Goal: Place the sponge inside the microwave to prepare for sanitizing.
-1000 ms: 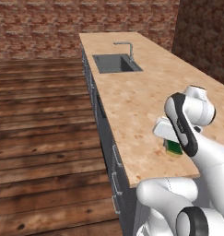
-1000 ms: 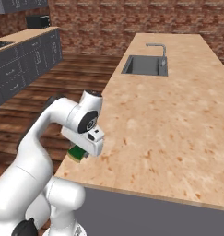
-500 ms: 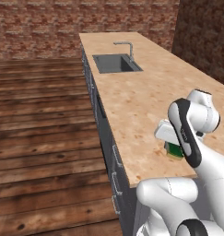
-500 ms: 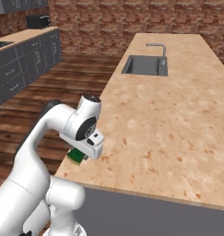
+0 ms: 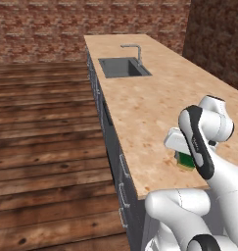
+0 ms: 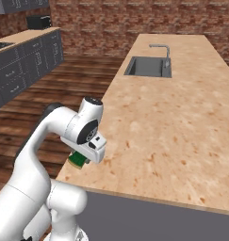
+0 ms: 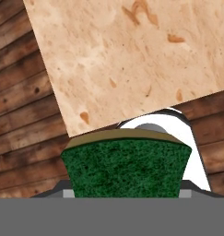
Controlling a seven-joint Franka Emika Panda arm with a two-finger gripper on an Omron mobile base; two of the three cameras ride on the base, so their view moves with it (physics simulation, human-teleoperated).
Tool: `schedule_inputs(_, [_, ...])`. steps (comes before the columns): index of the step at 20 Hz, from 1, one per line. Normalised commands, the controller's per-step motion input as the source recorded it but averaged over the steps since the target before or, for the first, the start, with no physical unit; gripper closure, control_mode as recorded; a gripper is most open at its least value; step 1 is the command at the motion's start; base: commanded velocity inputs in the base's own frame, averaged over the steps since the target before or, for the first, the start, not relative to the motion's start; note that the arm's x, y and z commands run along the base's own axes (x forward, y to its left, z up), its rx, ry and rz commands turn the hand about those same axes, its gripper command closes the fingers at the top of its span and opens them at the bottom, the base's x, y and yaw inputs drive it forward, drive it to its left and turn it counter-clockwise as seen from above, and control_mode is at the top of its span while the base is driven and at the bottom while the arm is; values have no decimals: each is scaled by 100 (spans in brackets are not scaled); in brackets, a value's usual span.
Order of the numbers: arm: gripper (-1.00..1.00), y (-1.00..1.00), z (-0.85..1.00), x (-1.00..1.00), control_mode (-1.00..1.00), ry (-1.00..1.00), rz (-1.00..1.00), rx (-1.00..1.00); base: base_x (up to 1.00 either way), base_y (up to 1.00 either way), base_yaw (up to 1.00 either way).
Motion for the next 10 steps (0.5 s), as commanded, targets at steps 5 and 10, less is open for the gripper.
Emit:
schedule_inputs(5, [100, 0, 0, 0, 100, 0, 0, 0, 0, 0, 0])
schedule_inputs(10, [100, 0, 0, 0, 100, 0, 0, 0, 0, 0, 0])
